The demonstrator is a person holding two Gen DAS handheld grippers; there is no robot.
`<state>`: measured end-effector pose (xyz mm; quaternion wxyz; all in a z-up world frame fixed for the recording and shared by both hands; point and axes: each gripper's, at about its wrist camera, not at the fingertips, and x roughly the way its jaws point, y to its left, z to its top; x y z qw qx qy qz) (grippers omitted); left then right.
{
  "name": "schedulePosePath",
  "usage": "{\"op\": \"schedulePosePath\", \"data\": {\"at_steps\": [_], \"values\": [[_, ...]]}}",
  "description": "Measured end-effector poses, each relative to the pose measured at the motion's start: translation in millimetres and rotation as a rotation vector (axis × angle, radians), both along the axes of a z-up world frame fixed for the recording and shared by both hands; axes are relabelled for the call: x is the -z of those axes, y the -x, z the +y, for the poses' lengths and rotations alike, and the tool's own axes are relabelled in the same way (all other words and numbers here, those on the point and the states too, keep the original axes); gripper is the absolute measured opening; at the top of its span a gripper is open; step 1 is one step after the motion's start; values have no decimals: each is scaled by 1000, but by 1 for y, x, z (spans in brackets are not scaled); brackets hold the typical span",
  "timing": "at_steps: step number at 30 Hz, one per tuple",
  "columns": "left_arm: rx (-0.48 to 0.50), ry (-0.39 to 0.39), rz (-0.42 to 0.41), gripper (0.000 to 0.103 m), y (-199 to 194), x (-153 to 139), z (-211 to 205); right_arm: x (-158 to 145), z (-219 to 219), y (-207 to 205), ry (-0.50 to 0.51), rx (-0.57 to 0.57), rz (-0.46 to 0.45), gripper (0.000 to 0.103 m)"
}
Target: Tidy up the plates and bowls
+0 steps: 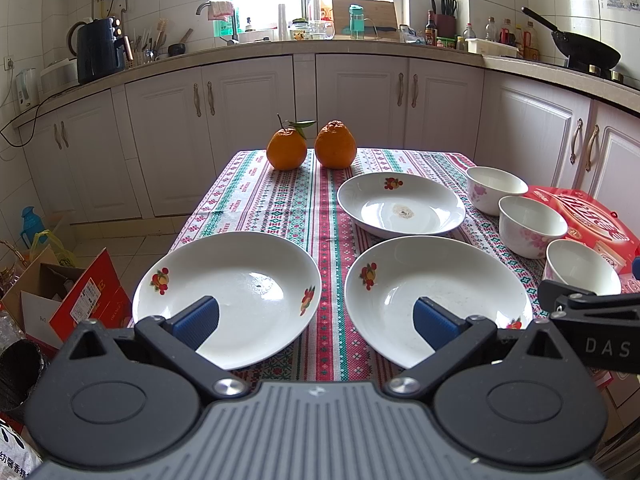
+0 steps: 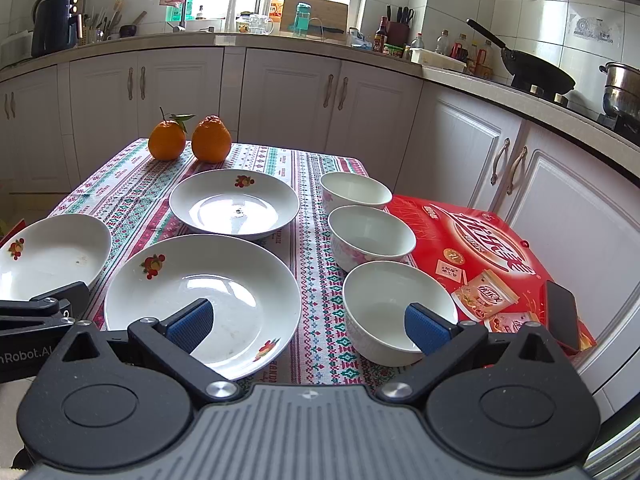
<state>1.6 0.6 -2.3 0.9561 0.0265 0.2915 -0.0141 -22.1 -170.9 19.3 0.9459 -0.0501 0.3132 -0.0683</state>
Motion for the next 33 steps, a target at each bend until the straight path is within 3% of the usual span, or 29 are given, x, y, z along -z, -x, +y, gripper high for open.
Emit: {"op": "schedulePosePath", "data": {"at_steps": [19, 28, 33], "values": [[3, -1, -3, 102, 0, -1, 2, -1, 0, 0, 4, -14, -2, 103], [17, -13, -75, 102, -6, -13, 31, -14, 3, -18, 59, -151, -50, 103], [15, -60, -55, 102, -16, -10, 56, -25, 9, -34, 55, -262, -75, 103]]}}
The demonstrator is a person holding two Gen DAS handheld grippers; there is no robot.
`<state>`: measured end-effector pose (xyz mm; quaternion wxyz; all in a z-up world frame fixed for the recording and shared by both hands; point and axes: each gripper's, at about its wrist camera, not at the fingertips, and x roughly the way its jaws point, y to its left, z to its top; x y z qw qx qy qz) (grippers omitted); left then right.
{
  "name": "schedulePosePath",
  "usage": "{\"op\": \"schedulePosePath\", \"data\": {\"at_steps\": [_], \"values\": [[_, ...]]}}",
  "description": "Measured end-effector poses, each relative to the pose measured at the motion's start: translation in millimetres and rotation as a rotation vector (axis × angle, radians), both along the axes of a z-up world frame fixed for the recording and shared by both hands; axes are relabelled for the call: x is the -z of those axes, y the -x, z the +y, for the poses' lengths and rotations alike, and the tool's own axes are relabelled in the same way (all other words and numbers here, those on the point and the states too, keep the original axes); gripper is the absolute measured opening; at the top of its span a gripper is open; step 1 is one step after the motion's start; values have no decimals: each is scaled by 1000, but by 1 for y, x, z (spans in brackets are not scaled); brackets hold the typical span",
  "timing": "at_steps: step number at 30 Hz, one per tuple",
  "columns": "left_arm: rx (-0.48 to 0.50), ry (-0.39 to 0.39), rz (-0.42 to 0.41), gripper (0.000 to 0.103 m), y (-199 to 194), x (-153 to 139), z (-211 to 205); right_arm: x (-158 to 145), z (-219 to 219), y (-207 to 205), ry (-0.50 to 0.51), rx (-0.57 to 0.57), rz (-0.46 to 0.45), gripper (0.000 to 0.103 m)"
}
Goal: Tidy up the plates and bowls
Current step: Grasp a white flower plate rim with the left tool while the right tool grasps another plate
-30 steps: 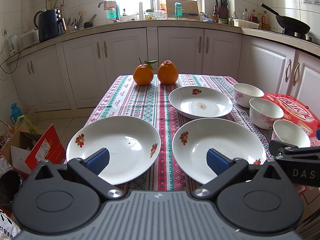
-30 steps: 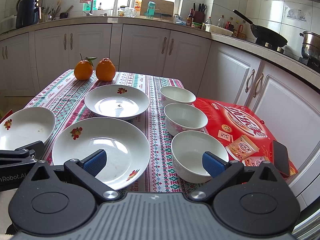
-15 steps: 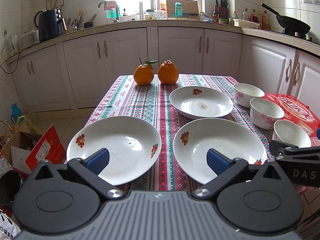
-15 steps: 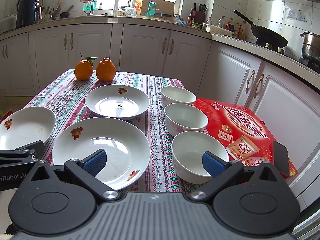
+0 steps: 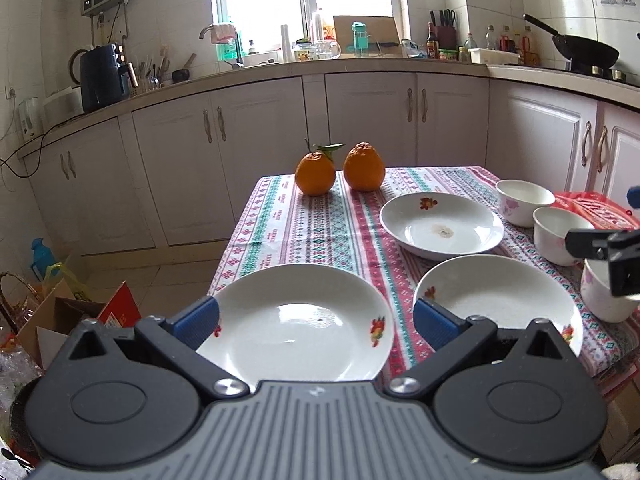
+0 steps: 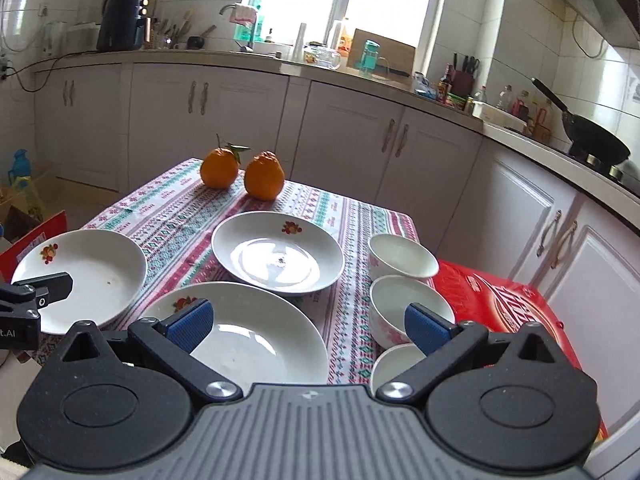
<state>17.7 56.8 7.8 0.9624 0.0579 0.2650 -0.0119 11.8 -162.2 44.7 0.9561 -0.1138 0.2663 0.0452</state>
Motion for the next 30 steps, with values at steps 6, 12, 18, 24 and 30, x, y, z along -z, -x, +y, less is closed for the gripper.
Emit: {"op": "schedulePosePath", "data": {"at_steps": [6, 12, 18, 24, 30], "values": [[33, 5, 66, 102, 0, 14, 30, -4, 18, -23, -60, -180, 35, 103], [68, 24, 179, 102, -3, 42, 50, 6, 38, -47, -131, -307, 116, 103], [102, 24, 244, 102, -12, 62, 59, 24, 54, -68, -178, -372, 220, 103], [134, 39, 291, 102, -28, 74, 67, 36, 66, -87, -172, -381, 281, 103], [171, 61, 311, 103, -39, 80, 73, 42, 79, -108, -160, -392, 313, 103]]}}
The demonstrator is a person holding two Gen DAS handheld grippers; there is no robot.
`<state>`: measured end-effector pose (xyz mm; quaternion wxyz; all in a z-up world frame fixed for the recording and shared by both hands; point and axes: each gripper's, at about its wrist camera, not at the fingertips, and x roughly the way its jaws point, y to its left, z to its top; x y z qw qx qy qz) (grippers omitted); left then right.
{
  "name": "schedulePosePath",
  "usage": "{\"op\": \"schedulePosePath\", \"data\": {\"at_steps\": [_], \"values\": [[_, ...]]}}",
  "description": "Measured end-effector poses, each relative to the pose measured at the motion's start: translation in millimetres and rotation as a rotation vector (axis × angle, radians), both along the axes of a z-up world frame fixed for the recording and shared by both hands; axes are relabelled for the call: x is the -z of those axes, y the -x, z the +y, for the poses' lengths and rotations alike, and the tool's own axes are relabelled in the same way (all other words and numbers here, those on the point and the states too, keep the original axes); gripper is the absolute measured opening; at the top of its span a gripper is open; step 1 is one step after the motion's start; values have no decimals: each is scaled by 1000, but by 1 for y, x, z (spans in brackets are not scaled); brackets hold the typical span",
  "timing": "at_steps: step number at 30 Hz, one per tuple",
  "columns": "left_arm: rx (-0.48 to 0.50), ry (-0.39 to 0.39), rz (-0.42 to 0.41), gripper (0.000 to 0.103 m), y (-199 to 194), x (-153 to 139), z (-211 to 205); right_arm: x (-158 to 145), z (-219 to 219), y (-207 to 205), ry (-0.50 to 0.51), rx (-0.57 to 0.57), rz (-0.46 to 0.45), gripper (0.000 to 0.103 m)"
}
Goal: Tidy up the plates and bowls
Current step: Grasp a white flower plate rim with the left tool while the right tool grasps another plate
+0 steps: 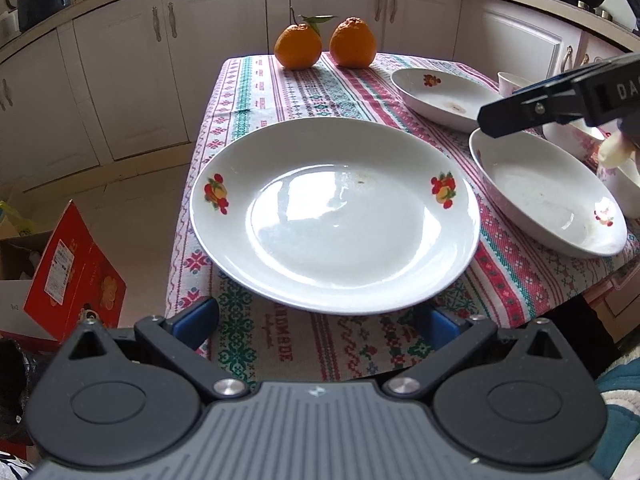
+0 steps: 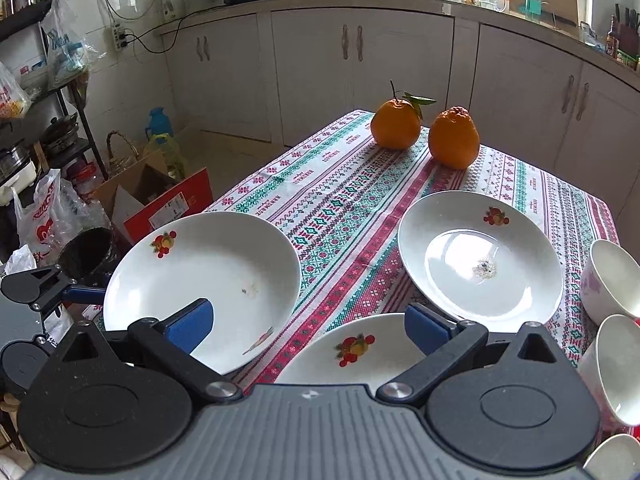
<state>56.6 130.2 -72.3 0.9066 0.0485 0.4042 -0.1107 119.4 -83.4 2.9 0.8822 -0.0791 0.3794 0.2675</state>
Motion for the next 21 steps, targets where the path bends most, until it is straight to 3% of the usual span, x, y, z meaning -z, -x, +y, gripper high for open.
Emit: {"op": "schedulePosePath", "data": {"at_steps": [11, 21], "values": [[80, 28, -81, 103, 6, 6, 8, 12, 25, -36, 12, -85, 70, 103], [110, 45, -128, 102, 11, 9, 15, 37, 55, -70, 15, -187, 199, 103]]}}
